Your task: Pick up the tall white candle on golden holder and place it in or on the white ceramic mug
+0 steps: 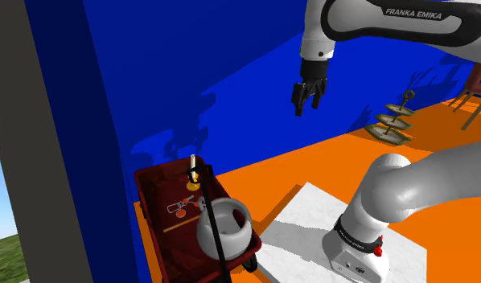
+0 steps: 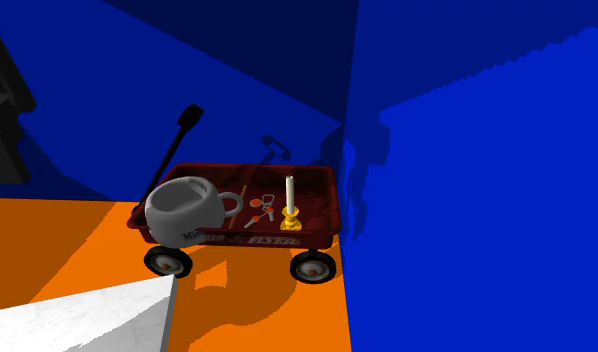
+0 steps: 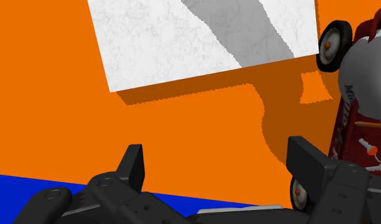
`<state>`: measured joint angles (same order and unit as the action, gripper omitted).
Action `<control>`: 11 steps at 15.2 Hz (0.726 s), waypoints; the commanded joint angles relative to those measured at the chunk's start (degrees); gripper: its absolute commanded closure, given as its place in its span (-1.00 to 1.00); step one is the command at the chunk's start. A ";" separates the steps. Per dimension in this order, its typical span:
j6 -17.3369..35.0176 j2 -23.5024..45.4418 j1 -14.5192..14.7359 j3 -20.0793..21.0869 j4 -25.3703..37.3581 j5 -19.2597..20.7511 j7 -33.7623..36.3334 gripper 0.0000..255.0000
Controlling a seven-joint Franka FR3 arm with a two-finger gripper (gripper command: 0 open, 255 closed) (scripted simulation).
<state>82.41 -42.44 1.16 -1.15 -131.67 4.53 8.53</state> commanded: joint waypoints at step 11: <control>11.44 15.66 2.86 6.18 3.38 -6.00 8.42 -1.00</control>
<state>92.48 -28.52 3.56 4.09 -128.62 -0.73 15.68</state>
